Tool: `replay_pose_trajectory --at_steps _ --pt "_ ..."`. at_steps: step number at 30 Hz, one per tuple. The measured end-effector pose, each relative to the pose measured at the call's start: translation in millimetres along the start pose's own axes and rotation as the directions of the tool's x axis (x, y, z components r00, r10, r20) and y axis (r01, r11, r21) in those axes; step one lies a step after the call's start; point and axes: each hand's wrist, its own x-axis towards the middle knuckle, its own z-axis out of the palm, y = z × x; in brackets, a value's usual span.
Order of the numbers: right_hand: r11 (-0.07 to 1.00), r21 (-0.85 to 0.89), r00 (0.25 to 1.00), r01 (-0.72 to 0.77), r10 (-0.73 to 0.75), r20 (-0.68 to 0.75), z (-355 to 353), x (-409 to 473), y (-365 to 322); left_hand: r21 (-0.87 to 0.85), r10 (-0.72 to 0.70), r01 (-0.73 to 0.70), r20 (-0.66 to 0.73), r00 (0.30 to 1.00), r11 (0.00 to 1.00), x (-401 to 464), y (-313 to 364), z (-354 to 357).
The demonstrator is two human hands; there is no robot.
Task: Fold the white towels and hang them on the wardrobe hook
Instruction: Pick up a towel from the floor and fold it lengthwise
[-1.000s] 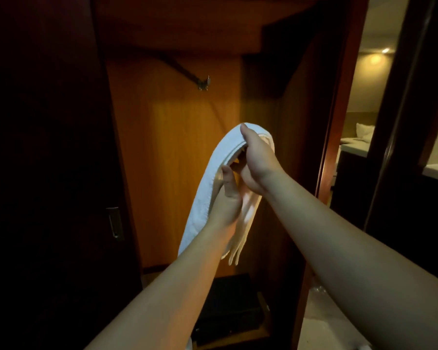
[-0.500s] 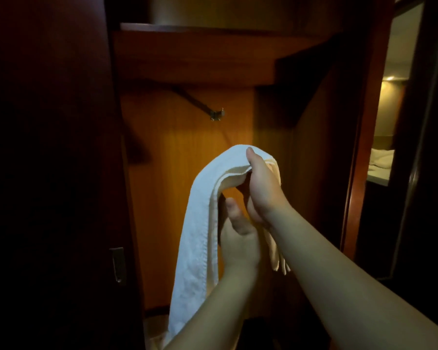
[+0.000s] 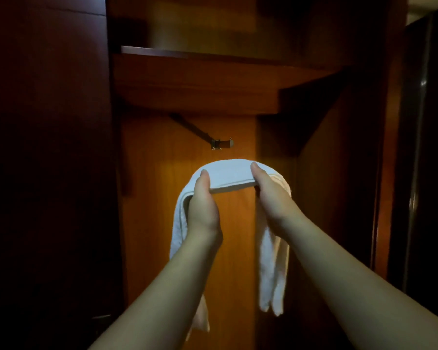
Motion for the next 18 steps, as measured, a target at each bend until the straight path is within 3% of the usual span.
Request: replay_pose_trajectory --at_steps 6,12,18 --pt "0.97 0.237 0.993 0.045 -0.017 -0.117 -3.4 32.9 -5.2 0.161 -0.029 0.03 -0.008 1.0 0.986 52.6 13.6 -3.5" --pt "0.988 0.122 0.99 0.097 -0.084 -0.11 -6.8 97.9 -14.2 0.266 -0.087 0.08 0.013 0.996 0.961 115.5 18.9 0.1" --pt "0.985 0.104 0.989 0.138 -0.132 -0.065 -2.3 177.1 -21.2 0.362 -0.057 0.028 0.07 0.996 0.932 182.1 24.3 23.4"
